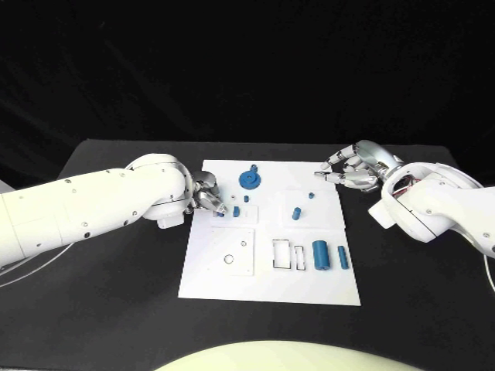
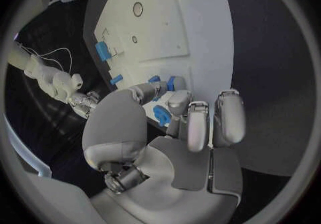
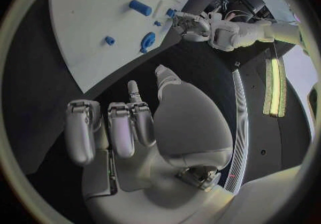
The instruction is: Assemble the parts on the task board
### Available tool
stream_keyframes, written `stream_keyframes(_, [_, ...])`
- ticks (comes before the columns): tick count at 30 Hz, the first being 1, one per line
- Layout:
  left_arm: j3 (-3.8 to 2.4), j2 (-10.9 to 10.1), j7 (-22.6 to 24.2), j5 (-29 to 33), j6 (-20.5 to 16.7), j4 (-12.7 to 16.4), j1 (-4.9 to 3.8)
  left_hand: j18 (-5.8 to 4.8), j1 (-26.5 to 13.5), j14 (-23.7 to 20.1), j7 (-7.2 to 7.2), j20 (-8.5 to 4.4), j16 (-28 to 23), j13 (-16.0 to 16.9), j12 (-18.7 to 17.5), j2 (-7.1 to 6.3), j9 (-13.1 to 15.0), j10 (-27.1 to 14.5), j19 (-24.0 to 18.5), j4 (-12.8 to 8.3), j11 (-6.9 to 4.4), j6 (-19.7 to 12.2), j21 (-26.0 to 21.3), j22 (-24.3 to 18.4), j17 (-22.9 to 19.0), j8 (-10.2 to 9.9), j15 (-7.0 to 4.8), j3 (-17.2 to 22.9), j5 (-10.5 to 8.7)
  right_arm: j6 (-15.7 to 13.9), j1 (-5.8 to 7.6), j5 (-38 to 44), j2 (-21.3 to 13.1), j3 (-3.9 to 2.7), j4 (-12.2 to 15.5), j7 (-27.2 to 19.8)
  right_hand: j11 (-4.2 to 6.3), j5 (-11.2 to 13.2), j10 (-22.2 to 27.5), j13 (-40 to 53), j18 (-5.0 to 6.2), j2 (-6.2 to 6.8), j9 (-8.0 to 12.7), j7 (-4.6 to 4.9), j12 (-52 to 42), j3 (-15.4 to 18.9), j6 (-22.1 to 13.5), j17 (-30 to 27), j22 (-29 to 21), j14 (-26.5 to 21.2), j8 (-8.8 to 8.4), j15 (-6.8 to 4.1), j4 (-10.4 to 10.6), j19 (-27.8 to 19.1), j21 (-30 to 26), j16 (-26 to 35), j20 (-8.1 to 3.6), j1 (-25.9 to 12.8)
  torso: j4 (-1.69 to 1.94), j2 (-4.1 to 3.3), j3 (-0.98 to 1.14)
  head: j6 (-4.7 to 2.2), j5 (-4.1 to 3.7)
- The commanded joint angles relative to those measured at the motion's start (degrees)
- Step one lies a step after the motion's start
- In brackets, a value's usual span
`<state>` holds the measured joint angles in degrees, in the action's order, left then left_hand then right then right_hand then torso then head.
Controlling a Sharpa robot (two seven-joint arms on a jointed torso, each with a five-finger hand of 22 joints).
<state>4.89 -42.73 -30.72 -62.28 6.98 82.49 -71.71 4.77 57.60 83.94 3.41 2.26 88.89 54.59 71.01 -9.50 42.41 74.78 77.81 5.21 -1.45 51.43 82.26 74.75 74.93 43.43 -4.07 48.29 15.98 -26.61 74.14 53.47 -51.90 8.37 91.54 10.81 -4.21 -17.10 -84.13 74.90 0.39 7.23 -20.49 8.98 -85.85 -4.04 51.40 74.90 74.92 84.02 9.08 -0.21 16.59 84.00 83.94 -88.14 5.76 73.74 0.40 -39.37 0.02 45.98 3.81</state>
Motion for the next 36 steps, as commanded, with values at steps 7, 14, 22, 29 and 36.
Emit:
stream_keyframes(7, [0.22, 0.72, -0.19, 1.74, 3.20, -0.25, 0.31, -1.01, -0.91, 5.56, -0.94, 0.09, 0.34, 0.72, 0.47, -0.65, -0.31, 0.95, 0.28, -7.24, -0.08, 0.73, 0.09, 0.28, 13.26, 0.25, -0.32, 6.05, 0.36, 0.40, -0.04, 0.25, -0.14, 0.00, 0.15, -0.69, 0.04, -0.39, -2.85, 11.77, 1.19, -0.61, -0.09, 0.03, 0.32, 0.39, -0.50, 9.64, 11.06, 4.71, 0.37, 0.11, 0.03, 3.04, -0.39, 0.22, 0.07, 0.02, 0.03, -0.03, -0.05, -0.03, -0.20])
stream_keyframes(14, [0.22, 0.81, -0.55, 1.49, 2.41, -0.72, 0.30, -1.00, -2.98, 5.50, -1.62, -0.21, 0.25, 0.80, 0.15, -2.06, -1.77, 0.80, 0.29, -1.70, -0.53, 1.44, -0.31, 0.07, 13.09, -0.08, -0.70, -2.99, -0.14, 0.28, -0.04, 0.26, -0.18, 0.00, 0.17, -0.70, 0.04, -0.40, -2.83, 11.74, 1.20, -0.59, -0.09, 0.03, 0.35, 0.43, -0.50, 9.63, 11.02, 4.71, 0.38, 0.11, 0.05, 3.01, -0.44, 0.23, 0.07, -0.03, 0.05, -0.02, -0.04, -0.14, -0.27])
stream_keyframes(22, [0.18, 0.72, -0.78, 1.27, 0.79, -1.55, 0.29, -0.79, -2.82, 5.04, -1.04, -0.11, -0.51, -2.07, -1.89, -3.57, -3.21, -1.37, -0.31, 6.96, -0.04, 1.12, -1.18, -0.97, 11.51, -0.61, -0.47, -17.22, -0.08, 0.00, -0.04, 0.26, -0.19, 0.00, 0.16, -0.79, 0.03, -0.43, -2.74, 11.64, 1.25, -0.56, -0.10, 0.04, 0.48, 0.67, -0.53, 9.48, 10.91, 4.67, 0.40, 0.12, 0.14, 2.93, -0.64, 0.30, 0.07, -0.39, 0.07, 0.00, -0.09, -0.32, -0.32])
stream_keyframes(29, [-0.15, 0.47, -0.73, 1.34, -0.47, -1.81, 0.28, -0.58, -0.83, 4.77, -0.72, 0.04, -1.01, -3.94, -2.96, -3.96, -3.44, -2.70, -0.87, 10.68, 0.25, 0.26, -1.76, -1.75, 10.54, -0.46, -0.22, -21.62, -0.23, -0.27, -0.04, 0.26, -0.13, 0.00, 0.08, -0.93, 0.00, -3.23, -2.58, 11.49, 1.30, -0.55, -0.15, 0.07, 0.69, 2.15, -0.80, 9.35, 10.78, 4.64, 0.53, 0.14, 0.17, 2.83, -0.95, 0.38, 0.09, -2.57, -0.05, -0.01, -0.14, -0.48, -0.45])
stream_keyframes(36, [-0.67, 0.05, -0.56, 1.75, -1.33, -1.55, 0.25, -0.48, -1.00, 4.69, -0.55, 0.16, -1.16, -4.66, -3.27, -3.73, -3.55, -3.33, -1.19, 11.56, 0.41, -0.33, -2.08, -2.16, 10.27, -0.30, -0.08, -24.20, -2.29, -0.26, -0.06, 0.26, -0.08, 0.02, -0.01, -0.91, -0.02, -3.65, -2.12, 11.00, 1.48, -0.67, -0.15, 0.09, 1.36, 2.44, -0.93, 8.59, 10.32, 4.46, 0.53, 0.15, 0.17, 2.49, -1.72, 0.69, 0.09, -3.01, 0.02, -0.06, -0.16, -0.53, -0.72])
